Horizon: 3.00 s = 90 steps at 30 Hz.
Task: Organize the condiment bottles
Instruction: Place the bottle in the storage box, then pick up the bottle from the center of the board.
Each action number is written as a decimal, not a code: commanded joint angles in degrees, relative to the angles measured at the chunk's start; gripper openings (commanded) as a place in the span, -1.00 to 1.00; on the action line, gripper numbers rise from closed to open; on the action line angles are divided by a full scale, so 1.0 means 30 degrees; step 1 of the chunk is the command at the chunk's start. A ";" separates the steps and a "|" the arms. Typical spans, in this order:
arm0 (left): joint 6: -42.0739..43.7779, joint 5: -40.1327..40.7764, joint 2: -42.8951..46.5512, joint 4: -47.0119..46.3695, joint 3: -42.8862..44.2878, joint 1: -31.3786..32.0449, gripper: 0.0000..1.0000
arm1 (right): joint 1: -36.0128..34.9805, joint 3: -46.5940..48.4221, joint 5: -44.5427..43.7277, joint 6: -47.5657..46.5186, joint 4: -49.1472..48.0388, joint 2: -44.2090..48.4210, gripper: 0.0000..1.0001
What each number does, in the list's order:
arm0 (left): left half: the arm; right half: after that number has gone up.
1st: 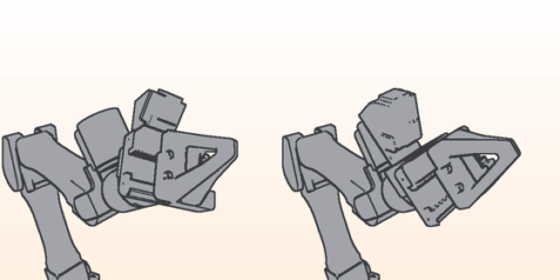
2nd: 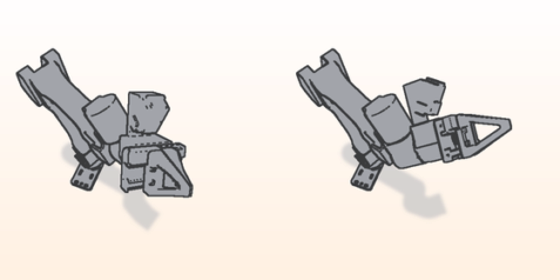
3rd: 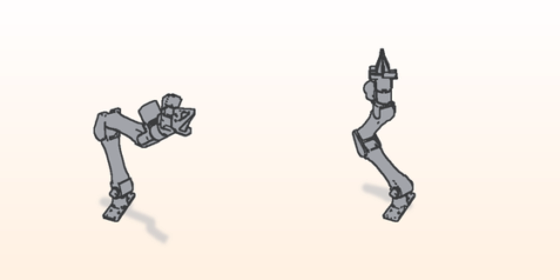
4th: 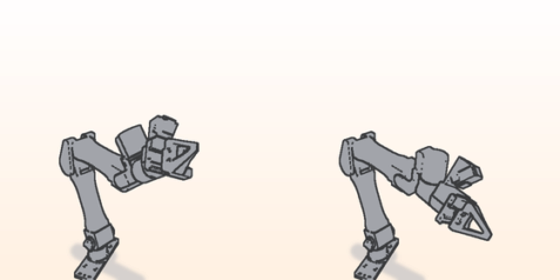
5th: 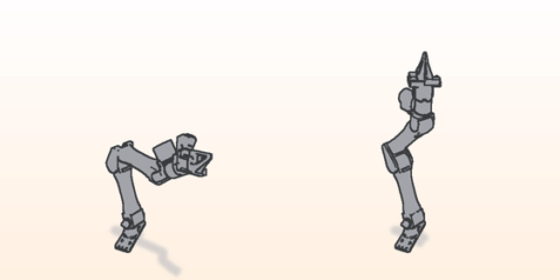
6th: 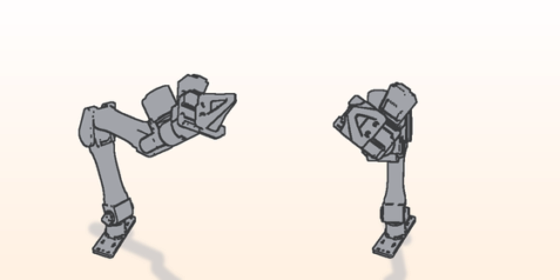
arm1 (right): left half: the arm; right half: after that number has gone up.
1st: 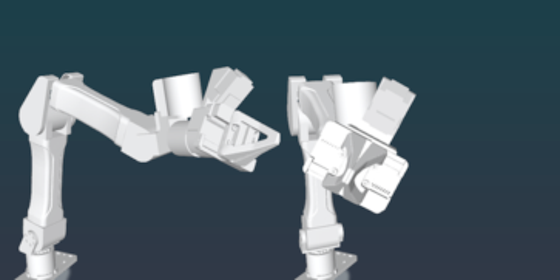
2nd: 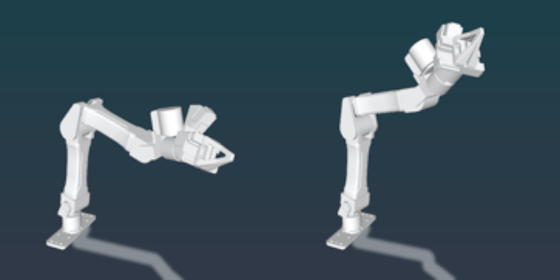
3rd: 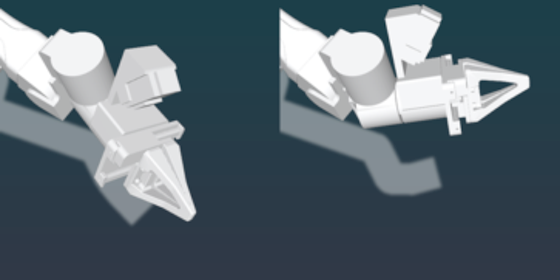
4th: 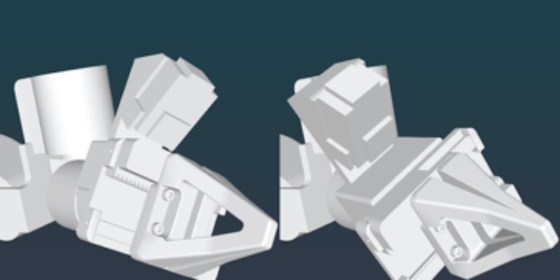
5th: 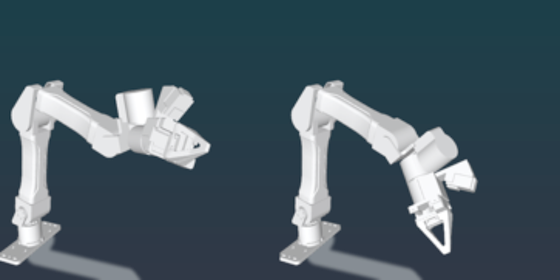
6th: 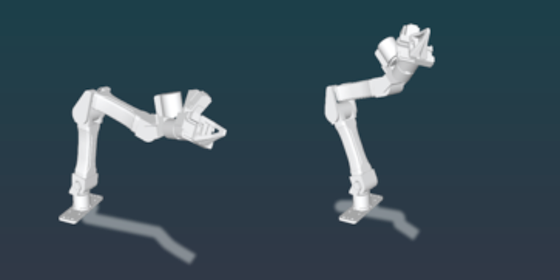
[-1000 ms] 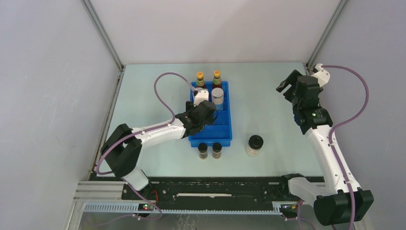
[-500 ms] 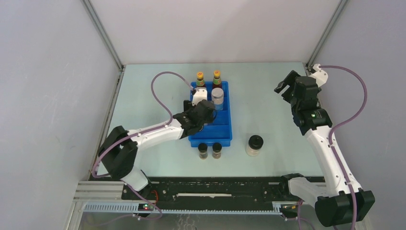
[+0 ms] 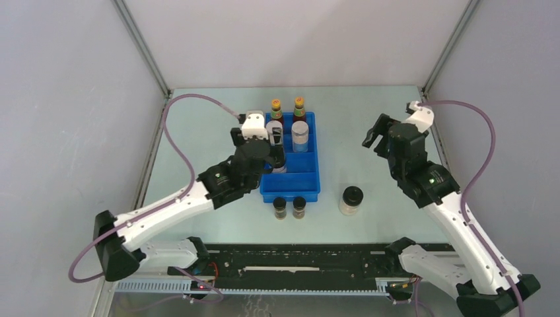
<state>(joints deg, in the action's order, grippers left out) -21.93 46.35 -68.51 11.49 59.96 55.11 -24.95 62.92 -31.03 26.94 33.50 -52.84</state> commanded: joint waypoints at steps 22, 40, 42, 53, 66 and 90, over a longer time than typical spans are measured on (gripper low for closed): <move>0.0123 0.0800 0.3294 -0.0722 -0.1496 0.0848 0.70 | -1.4210 -0.0622 -0.7574 1.2840 1.3805 -0.1348 0.77; 0.0346 0.0634 0.3386 -0.1228 -0.1939 0.0848 0.73 | -1.1927 -0.3304 -0.4155 0.9438 0.8872 -0.1517 0.98; 0.0423 0.0711 0.3384 -0.1254 -0.1981 0.0831 0.73 | -1.1416 -0.3830 -0.3722 0.9069 0.8246 -0.1410 0.98; 0.0657 0.0978 0.3311 -0.1667 -0.2155 0.0819 0.74 | -0.8887 -0.5189 -0.1837 0.7042 0.5751 -0.1088 0.98; 0.0809 0.1176 0.3128 -0.1929 -0.2166 0.0760 0.75 | -0.7679 -0.5861 -0.0771 0.6114 0.4498 -0.1501 0.95; 0.0778 0.1191 0.3226 -0.1944 -0.2206 0.0555 0.75 | -0.6636 -0.6323 0.0545 0.5440 0.3668 -0.2038 0.29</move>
<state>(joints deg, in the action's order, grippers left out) -20.45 47.94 -59.27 7.79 54.52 57.08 -45.34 44.34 -29.87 43.75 45.91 -58.74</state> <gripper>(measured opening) 0.875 0.702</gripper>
